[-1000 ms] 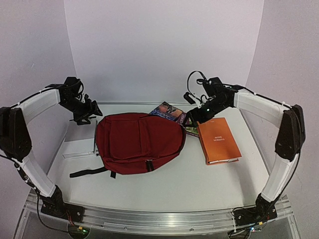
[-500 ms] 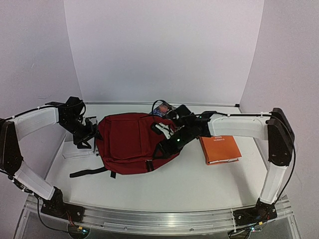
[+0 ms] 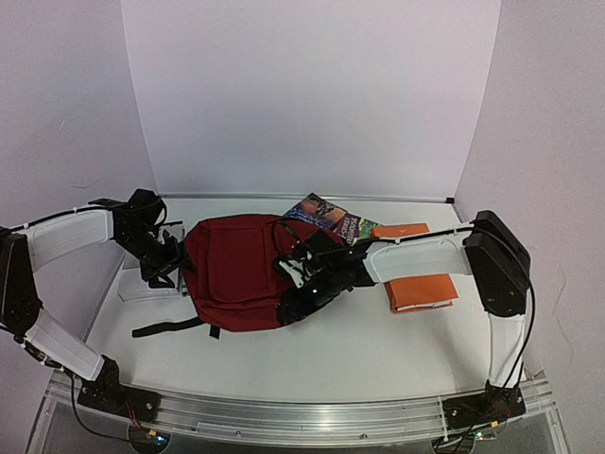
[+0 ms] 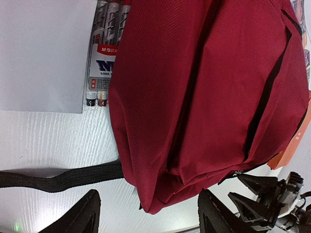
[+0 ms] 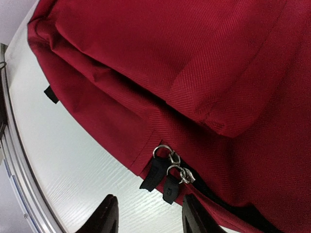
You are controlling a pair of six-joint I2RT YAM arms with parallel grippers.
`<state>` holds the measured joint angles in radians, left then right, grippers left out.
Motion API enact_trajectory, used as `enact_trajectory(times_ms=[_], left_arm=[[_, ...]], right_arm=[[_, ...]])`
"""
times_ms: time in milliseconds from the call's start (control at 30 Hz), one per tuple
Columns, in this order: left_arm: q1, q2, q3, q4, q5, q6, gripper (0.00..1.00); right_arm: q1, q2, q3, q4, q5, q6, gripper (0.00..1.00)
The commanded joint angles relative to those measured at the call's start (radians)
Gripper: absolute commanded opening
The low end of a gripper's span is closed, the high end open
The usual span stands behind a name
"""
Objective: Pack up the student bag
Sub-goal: Unzip the student bag at the center of the board.
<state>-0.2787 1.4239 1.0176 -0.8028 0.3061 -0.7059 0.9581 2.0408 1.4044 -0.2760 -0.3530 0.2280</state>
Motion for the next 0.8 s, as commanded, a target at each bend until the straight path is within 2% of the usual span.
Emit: enact_trajectory(times_ms=[0, 400, 600, 767], left_arm=[[-0.006, -0.044, -0.007, 0.012, -0.02, 0.008, 0.69], [-0.006, -0.057, -0.021, 0.004, -0.031, 0.002, 0.68], [-0.007, -0.047, -0.023, 0.009, -0.038, -0.006, 0.68], [-0.008, 0.006, -0.022, 0.01, -0.037, -0.003, 0.72]], right_arm=[[0.002, 0.027, 0.016, 0.029, 0.078, 0.028, 0.4], [0.004, 0.097, 0.046, 0.028, 0.143, 0.046, 0.34], [0.009, 0.121, 0.044, 0.025, 0.199, 0.055, 0.23], [0.01, 0.122, 0.04, 0.021, 0.213, 0.059, 0.09]])
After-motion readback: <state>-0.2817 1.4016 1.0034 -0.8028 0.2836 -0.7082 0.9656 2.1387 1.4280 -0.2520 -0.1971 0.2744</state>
